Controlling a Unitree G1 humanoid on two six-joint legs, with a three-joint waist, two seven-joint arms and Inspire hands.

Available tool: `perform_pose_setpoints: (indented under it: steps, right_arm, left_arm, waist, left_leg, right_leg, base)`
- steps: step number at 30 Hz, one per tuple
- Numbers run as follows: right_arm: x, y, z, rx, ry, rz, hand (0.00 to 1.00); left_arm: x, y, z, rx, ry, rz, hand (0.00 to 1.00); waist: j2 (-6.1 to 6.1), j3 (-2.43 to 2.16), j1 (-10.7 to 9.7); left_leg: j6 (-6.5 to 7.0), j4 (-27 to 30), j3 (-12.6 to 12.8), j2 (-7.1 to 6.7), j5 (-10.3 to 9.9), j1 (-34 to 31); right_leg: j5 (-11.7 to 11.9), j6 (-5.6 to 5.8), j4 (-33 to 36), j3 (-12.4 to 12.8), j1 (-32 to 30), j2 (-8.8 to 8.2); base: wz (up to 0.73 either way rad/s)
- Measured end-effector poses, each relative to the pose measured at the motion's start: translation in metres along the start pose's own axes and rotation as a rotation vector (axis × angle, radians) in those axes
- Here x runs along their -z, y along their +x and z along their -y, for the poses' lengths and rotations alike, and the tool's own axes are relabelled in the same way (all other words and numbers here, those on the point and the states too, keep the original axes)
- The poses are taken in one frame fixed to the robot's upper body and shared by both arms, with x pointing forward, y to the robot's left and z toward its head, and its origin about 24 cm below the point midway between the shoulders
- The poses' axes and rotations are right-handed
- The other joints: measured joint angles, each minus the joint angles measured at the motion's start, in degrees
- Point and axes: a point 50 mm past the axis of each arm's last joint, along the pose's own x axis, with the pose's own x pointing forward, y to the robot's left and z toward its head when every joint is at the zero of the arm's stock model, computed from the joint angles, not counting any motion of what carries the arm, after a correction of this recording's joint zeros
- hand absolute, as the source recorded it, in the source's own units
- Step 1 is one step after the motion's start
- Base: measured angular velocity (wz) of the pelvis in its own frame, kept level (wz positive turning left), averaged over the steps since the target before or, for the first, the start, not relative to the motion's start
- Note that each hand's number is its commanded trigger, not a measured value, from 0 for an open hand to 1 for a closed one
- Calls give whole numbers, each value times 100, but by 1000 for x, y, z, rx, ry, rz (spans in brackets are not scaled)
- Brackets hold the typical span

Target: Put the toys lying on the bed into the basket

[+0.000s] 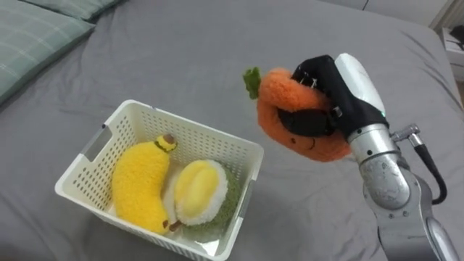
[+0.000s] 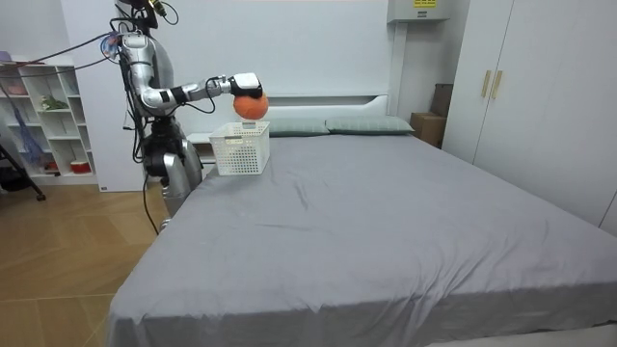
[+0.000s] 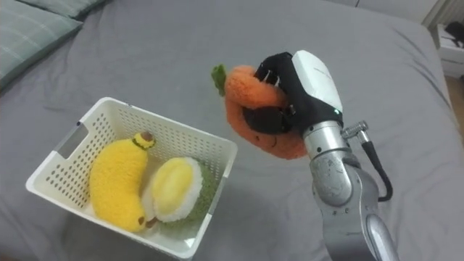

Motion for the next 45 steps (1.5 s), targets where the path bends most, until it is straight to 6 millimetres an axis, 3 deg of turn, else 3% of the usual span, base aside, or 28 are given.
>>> perform_pose_setpoints:
  steps: [4,9,15,17,19,23,33,34,35,37,41,45]
  right_arm:
    - [-19,3,-1,11,19,81,100]
    - [-34,10,-3,3,48,147,100]
    - [-49,7,-27,-98,72,201,100]
    - [-53,6,-34,-141,81,216,100]
    - [-55,5,-37,-168,85,222,100]
    - [-58,4,-43,-219,105,225,100]
    - [-67,0,-67,-372,116,230,99]
    - [-66,0,-73,-394,114,221,71]
    - [-63,0,-79,-421,112,205,53]
    - [-58,-1,-88,-469,106,177,0]
    - [-47,0,-99,-522,81,116,0]
    - [-43,1,-102,-538,62,95,0]
  left_arm:
    - [-4,0,0,-2,0,17,0]
    - [-6,-1,1,-6,1,31,0]
    - [-10,-1,2,-35,26,51,0]
    - [-11,-1,2,-37,26,51,0]
    - [-12,-1,2,-36,27,52,0]
    - [-11,-1,2,-35,29,45,0]
    - [-16,0,2,-32,31,44,0]
    - [-17,0,2,-29,31,46,0]
    - [-19,0,2,-28,30,52,0]
    - [-22,0,2,-27,28,59,0]
    - [-24,1,2,-27,79,75,0]
    - [-23,0,2,-27,102,73,0]
  waist:
    - [43,-84,72]
    - [22,-103,161]
    - [-23,-64,199]
    - [-66,-20,250]
    - [-84,-10,339]
    - [-87,-12,513]
    - [-109,-22,711]
    - [-116,-19,741]
    - [-127,-12,787]
    - [-154,7,823]
    - [-261,58,816]
    - [-271,59,820]
  left_leg:
    - [2,8,-6,-2,2,-3]
    - [1,-19,-8,2,2,55]
    - [1,-10,-61,-9,1,20]
    - [-1,-7,-95,-10,0,4]
    - [-1,-6,-112,-11,-1,-15]
    - [-1,-5,-164,-17,0,-56]
    - [-5,-5,-169,-17,6,-76]
    - [-5,-5,-170,-17,6,-72]
    - [-6,-4,-173,-17,6,-76]
    - [-6,-3,-215,-26,5,-94]
    - [-12,40,-304,-40,11,-182]
    - [-10,40,-306,-43,10,-177]
  right_leg:
    - [0,0,10,-31,2,-5]
    - [0,0,-1,-27,69,-1]
    - [0,0,2,-91,71,-8]
    - [0,0,1,-107,66,-7]
    - [0,0,1,-105,50,-5]
    - [0,0,-4,-120,25,-3]
    - [0,0,-7,-169,8,-1]
    - [0,0,-9,-175,12,-1]
    - [0,0,-9,-185,12,-2]
    - [0,0,-9,-225,5,-7]
    - [0,0,-9,-286,-44,-12]
    - [0,0,-12,-281,-48,-14]
  base:
    - [2]
    - [-1]
    - [4]
    - [8]
    - [6]
    - [6]
    - [0]
    - [0]
    - [0]
    - [10]
    - [12]
    - [0]
